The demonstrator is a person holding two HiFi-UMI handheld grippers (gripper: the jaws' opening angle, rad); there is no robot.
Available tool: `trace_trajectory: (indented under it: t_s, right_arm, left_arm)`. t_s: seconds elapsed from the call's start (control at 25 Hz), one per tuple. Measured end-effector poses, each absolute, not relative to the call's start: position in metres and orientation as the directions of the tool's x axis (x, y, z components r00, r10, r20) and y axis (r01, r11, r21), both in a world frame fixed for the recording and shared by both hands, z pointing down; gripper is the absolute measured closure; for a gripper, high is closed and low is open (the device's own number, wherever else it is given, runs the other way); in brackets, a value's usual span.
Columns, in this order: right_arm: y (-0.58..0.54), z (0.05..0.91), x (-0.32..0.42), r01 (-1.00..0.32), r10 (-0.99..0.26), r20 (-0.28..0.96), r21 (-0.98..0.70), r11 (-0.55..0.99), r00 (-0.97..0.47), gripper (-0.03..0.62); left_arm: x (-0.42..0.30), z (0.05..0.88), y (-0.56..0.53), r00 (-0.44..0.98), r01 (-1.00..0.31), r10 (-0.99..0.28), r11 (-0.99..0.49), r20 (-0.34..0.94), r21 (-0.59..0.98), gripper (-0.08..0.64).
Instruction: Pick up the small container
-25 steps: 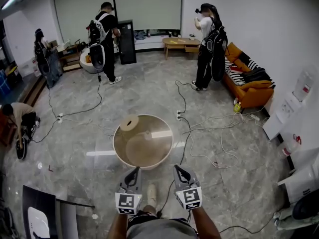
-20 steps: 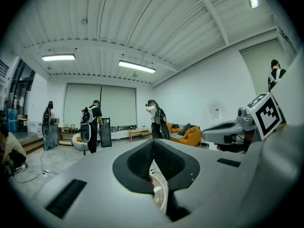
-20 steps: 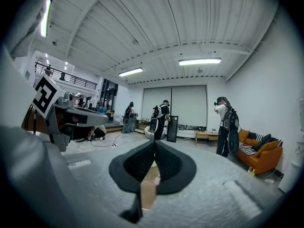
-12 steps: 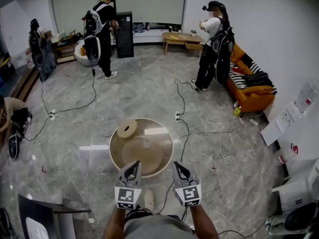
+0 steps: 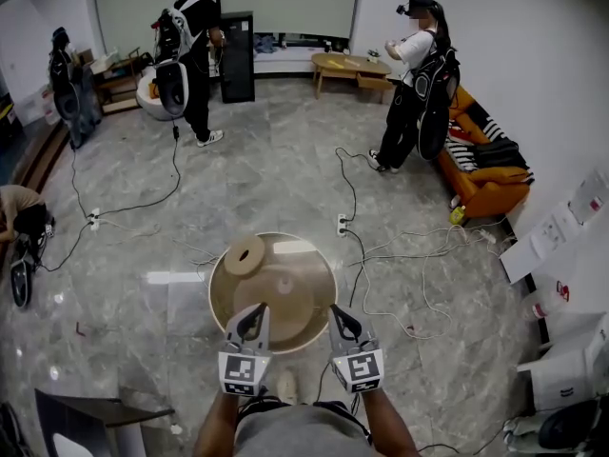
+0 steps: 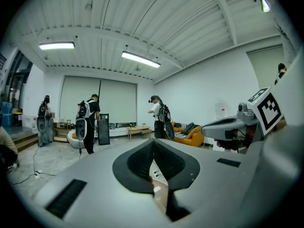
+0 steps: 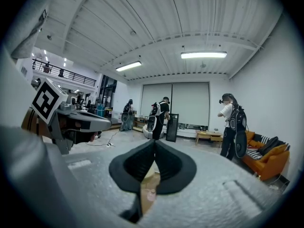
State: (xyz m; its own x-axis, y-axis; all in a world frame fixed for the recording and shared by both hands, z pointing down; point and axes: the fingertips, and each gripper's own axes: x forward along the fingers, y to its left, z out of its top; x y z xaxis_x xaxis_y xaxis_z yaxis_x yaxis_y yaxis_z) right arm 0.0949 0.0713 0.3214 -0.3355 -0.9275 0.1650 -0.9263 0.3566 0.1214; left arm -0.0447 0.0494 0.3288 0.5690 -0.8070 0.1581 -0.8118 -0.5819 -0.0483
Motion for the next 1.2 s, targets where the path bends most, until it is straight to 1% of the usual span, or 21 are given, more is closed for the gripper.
trace_trajectory:
  t_s: [0.44, 0.64, 0.8, 0.96, 1.2]
  right_arm:
    - [0.006, 0.341, 0.08, -0.91, -0.906, 0.196, 0.108, 0.401, -0.376, 0.591]
    - [-0.029, 0.352, 0.086, -0.889, -0.884, 0.192, 0.091, 0.449, -0.427, 0.591]
    - [-0.057, 0.374, 0.088, -0.864, -0.853, 0.199, 0.055, 0.501, -0.483, 0.591]
    - [-0.085, 0.401, 0.085, -0.813, -0.793, 0.248, 0.03, 0.581, -0.557, 0.591]
    - [-0.13, 0.462, 0.076, -0.747, -0.714, 0.294, 0.0, 0.665, -0.636, 0.592]
  left_arm:
    - [-0.049, 0.351, -0.012, 0.554, -0.824, -0.81, -0.567, 0.191, -0.016, 0.541]
    - [-0.033, 0.356, -0.04, 0.534, -0.833, -0.821, -0.552, 0.204, -0.044, 0.541]
    - [-0.03, 0.374, -0.063, 0.47, -0.871, -0.853, -0.49, 0.226, -0.035, 0.541]
    - [-0.028, 0.397, -0.081, 0.396, -0.911, -0.881, -0.412, 0.259, -0.009, 0.541]
    - [-0.029, 0.455, -0.115, 0.318, -0.943, -0.899, -0.333, 0.302, 0.003, 0.541]
